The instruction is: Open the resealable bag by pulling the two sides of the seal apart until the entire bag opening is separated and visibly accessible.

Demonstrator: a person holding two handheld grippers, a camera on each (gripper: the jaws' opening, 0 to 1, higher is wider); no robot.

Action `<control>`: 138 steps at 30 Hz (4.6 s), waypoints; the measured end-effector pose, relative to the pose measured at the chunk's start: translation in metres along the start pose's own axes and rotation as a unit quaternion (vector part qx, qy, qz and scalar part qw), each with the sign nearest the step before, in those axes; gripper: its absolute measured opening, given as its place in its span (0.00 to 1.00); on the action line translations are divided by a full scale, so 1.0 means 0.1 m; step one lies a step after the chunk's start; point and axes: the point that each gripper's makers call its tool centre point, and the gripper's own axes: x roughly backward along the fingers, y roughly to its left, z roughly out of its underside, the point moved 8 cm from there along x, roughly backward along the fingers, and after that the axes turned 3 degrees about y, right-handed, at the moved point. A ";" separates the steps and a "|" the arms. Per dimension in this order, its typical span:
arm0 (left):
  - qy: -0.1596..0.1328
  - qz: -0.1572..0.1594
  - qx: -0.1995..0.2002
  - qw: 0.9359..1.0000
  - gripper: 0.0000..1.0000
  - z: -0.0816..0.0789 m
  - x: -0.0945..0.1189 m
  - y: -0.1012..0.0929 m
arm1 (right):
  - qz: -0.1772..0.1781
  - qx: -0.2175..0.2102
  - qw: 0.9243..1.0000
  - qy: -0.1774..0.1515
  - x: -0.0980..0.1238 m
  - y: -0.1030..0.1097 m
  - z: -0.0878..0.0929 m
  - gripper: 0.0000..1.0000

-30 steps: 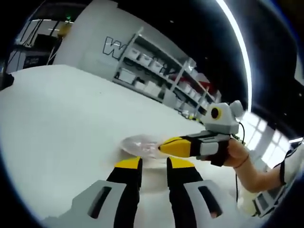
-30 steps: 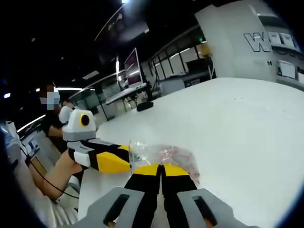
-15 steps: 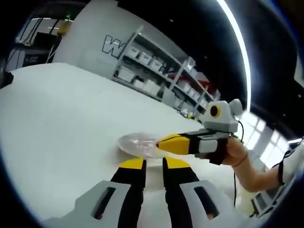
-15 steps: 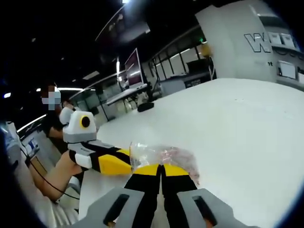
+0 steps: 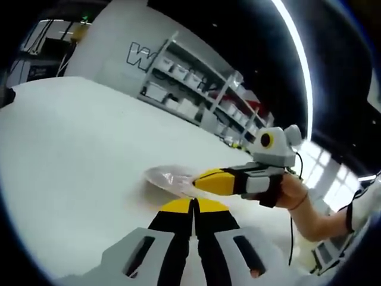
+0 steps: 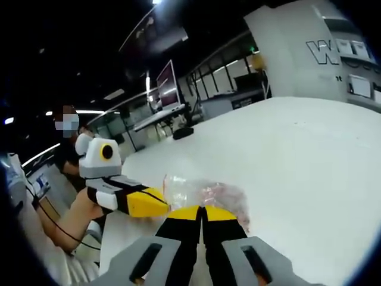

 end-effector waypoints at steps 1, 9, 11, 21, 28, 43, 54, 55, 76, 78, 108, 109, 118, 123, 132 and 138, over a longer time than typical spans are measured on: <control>0.003 0.001 0.001 1.000 0.03 0.01 0.00 0.00 | 0.000 0.000 1.000 0.001 0.00 0.00 0.01 0.00; 0.008 0.001 0.007 1.000 0.02 0.03 -0.01 0.00 | -0.001 -0.003 1.000 0.001 0.01 -0.02 0.03 0.00; 0.010 0.003 0.009 1.000 0.02 0.03 -0.01 0.00 | 0.000 0.000 1.000 0.003 0.01 -0.02 0.03 0.00; 0.012 0.000 0.012 1.000 0.02 0.03 0.00 -0.01 | 0.011 0.016 1.000 0.004 0.05 -0.02 0.06 0.03; 0.008 0.001 0.015 1.000 0.02 0.01 0.01 0.00 | 0.027 0.044 0.999 -0.003 0.14 0.05 0.03 0.05; 0.018 -0.003 -0.007 1.000 0.02 0.02 -0.01 -0.02 | -0.005 0.055 0.998 0.005 0.08 0.26 0.05 0.06; 0.022 -0.008 -0.031 0.999 0.01 0.03 -0.01 -0.04 | -0.027 0.060 0.998 0.017 0.04 0.35 0.09 0.06; 0.022 -0.008 -0.034 0.999 0.01 0.03 -0.01 -0.04 | -0.028 0.061 0.998 0.018 0.04 0.34 0.09 0.06; 0.022 -0.009 -0.057 0.998 0.01 0.02 0.02 -0.06 | -0.032 0.052 0.998 0.025 0.00 0.30 0.09 0.00; 0.022 -0.008 -0.058 0.998 0.01 0.03 0.02 -0.06 | -0.033 0.049 0.998 0.023 0.01 0.30 0.10 0.00; 0.046 0.001 -0.047 0.998 0.00 0.06 0.03 -0.13 | 0.018 0.110 0.994 0.024 0.08 0.47 0.14 0.00; 0.047 0.000 -0.049 0.998 0.00 0.06 0.03 -0.13 | 0.020 0.112 0.993 0.024 0.08 0.48 0.14 0.00; 0.059 -0.005 -0.056 0.997 0.00 0.06 0.03 -0.15 | 0.040 0.140 0.989 0.032 0.08 0.43 0.13 0.00; 0.063 -0.005 -0.058 0.996 0.00 0.08 0.03 -0.15 | 0.051 0.154 0.986 0.036 0.07 0.45 0.15 0.00; 0.070 -0.010 -0.108 0.992 0.00 0.10 0.02 -0.18 | -0.006 0.157 0.986 0.061 0.08 0.48 0.20 0.00; 0.076 -0.014 -0.120 0.990 0.00 0.09 0.02 -0.17 | -0.006 0.169 0.983 0.068 0.07 0.51 0.23 0.00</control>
